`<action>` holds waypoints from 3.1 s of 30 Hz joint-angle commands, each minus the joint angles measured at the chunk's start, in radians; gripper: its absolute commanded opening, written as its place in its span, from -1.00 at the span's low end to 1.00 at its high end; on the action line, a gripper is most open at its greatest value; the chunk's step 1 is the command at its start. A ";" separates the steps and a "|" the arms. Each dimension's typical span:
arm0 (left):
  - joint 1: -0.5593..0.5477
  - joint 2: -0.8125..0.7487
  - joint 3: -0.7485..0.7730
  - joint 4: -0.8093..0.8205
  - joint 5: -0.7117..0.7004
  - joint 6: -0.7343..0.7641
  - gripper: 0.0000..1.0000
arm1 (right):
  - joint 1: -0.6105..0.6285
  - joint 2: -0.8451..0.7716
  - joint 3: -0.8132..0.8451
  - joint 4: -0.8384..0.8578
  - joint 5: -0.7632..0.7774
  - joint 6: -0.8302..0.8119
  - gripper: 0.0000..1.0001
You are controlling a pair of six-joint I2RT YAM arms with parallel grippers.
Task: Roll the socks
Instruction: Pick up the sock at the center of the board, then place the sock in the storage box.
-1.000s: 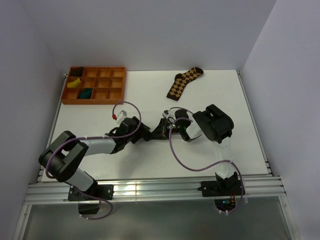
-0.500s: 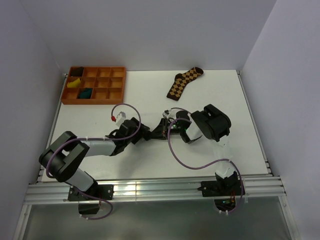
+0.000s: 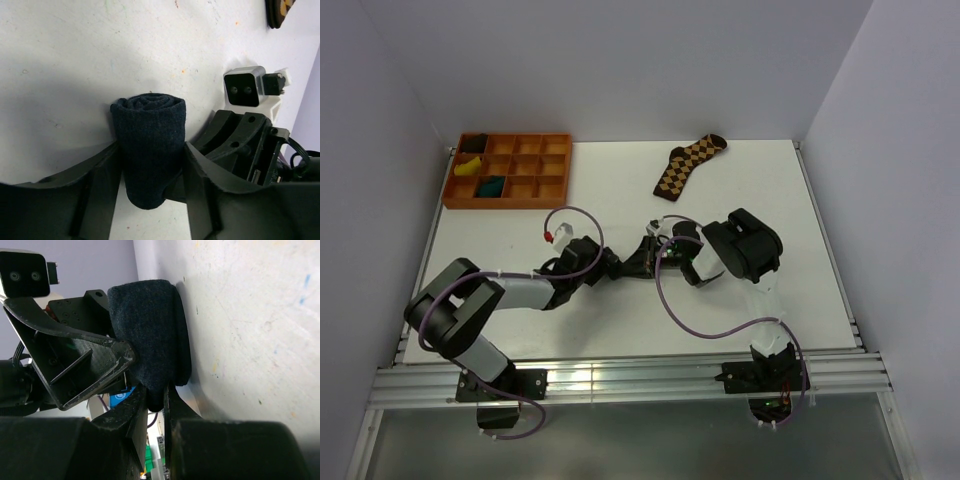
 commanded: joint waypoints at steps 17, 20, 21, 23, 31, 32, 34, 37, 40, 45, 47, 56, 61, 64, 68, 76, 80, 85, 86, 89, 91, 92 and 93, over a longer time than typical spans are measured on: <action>-0.021 0.237 0.282 -0.597 -0.045 0.145 -0.13 | -0.009 -0.187 -0.006 -0.507 0.171 -0.323 -0.26; -0.021 0.271 0.339 -0.677 -0.065 0.197 -0.13 | -0.017 -0.316 -0.002 -0.724 0.281 -0.470 -0.17; -0.023 0.277 0.350 -0.691 -0.071 0.210 -0.14 | -0.021 -0.348 -0.003 -0.811 0.306 -0.528 -0.17; -0.026 0.283 0.376 -0.740 -0.090 0.251 -0.14 | -0.030 -0.434 -0.018 -0.880 0.382 -0.575 -0.15; -0.030 0.285 0.467 -0.874 -0.180 0.374 -0.17 | -0.050 -0.689 -0.086 -1.075 0.563 -0.710 -0.14; -0.030 0.289 0.474 -0.881 -0.179 0.381 -0.17 | -0.050 -0.710 -0.098 -1.078 0.571 -0.714 -0.14; -0.030 0.303 0.487 -0.889 -0.177 0.400 -0.07 | -0.054 -0.762 -0.106 -1.097 0.590 -0.727 -0.14; -0.032 0.327 0.491 -0.889 -0.159 0.411 0.03 | -0.055 -0.833 -0.129 -1.103 0.603 -0.733 -0.14; -0.030 0.357 0.491 -0.883 -0.136 0.415 0.14 | -0.055 -0.906 -0.153 -1.103 0.629 -0.739 -0.14; -0.030 0.386 0.500 -0.887 -0.129 0.421 0.17 | -0.057 -1.003 -0.170 -1.132 0.642 -0.757 -0.14; -0.032 0.392 0.510 -0.895 -0.136 0.423 0.13 | -0.058 -1.018 -0.175 -1.135 0.645 -0.762 -0.14; -0.023 0.354 0.481 -0.866 -0.136 0.423 -0.47 | -0.077 -1.123 -0.184 -1.181 0.628 -0.780 -0.14; 0.017 0.245 0.490 -0.871 -0.169 0.461 -0.99 | -0.084 -1.238 -0.143 -1.278 0.663 -0.843 -0.14; 0.066 0.151 0.496 -0.851 -0.174 0.527 -0.99 | -0.087 -1.314 -0.109 -1.316 0.666 -0.888 -0.14; 0.154 0.044 0.533 -0.822 -0.195 0.660 -0.99 | -0.089 -1.408 -0.087 -1.341 0.671 -0.941 -0.14; 0.376 -0.011 0.666 -0.691 -0.165 1.038 -0.99 | -0.089 -1.563 -0.092 -1.339 0.682 -0.975 0.21; 0.479 0.028 0.746 -0.633 -0.056 1.200 -0.99 | -0.089 -1.600 -0.109 -1.319 0.677 -0.966 0.28; 0.626 0.174 0.913 -0.633 0.157 1.421 -1.00 | -0.089 -1.588 -0.121 -1.313 0.668 -0.969 0.28; 0.643 0.199 0.933 -0.631 0.204 1.450 -1.00 | -0.089 -1.586 -0.124 -1.312 0.663 -0.971 0.28; 0.692 0.303 1.000 -0.617 0.402 1.542 -1.00 | -0.089 -1.575 -0.127 -1.302 0.672 -0.975 0.28; 0.747 0.346 1.052 -0.622 0.490 1.569 -1.00 | -0.089 -1.568 -0.114 -1.310 0.685 -0.984 0.28; 0.757 0.389 1.069 -0.642 0.510 1.605 -1.00 | -0.089 -1.559 -0.107 -1.313 0.689 -0.997 0.28; 0.767 0.407 1.100 -0.654 0.516 1.627 -0.99 | -0.089 -1.554 -0.103 -1.312 0.694 -1.001 0.28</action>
